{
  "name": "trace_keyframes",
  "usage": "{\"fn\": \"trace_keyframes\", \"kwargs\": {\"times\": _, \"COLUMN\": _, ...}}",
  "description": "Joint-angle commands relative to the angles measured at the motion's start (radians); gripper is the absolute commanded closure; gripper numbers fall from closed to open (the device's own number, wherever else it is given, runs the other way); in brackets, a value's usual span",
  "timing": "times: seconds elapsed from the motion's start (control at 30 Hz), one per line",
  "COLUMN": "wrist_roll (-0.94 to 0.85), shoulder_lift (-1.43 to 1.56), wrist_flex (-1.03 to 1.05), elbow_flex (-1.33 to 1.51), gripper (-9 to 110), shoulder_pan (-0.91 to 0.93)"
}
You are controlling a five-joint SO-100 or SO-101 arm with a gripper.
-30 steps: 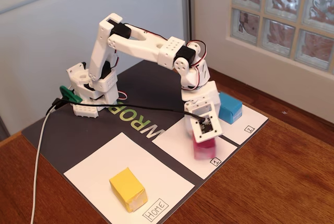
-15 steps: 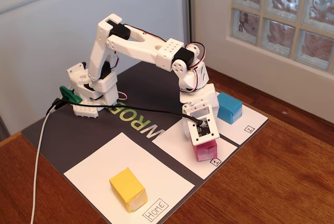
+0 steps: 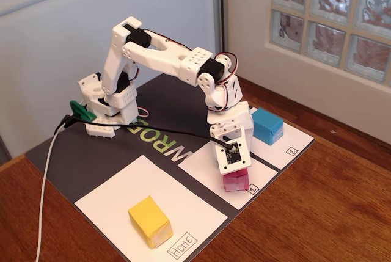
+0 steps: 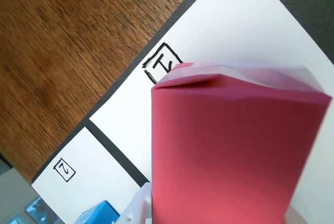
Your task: Move box red to home
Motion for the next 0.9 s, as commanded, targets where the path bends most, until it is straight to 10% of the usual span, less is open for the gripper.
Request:
{"fn": "trace_keyframes", "kwargs": {"times": 0.0, "wrist_roll": 1.089, "shoulder_lift": -0.009, "wrist_flex": -0.011, "elbow_flex": 0.005, "gripper": 79, "shoulder_pan": 0.012}}
{"fn": "trace_keyframes", "kwargs": {"times": 0.33, "wrist_roll": 1.111, "shoulder_lift": -0.025, "wrist_flex": -0.029, "elbow_flex": 0.005, "gripper": 102, "shoulder_pan": 0.014}}
{"fn": "trace_keyframes", "kwargs": {"times": 0.87, "wrist_roll": 0.824, "shoulder_lift": 0.054, "wrist_flex": 0.052, "elbow_flex": -0.087, "gripper": 102, "shoulder_pan": -0.005}}
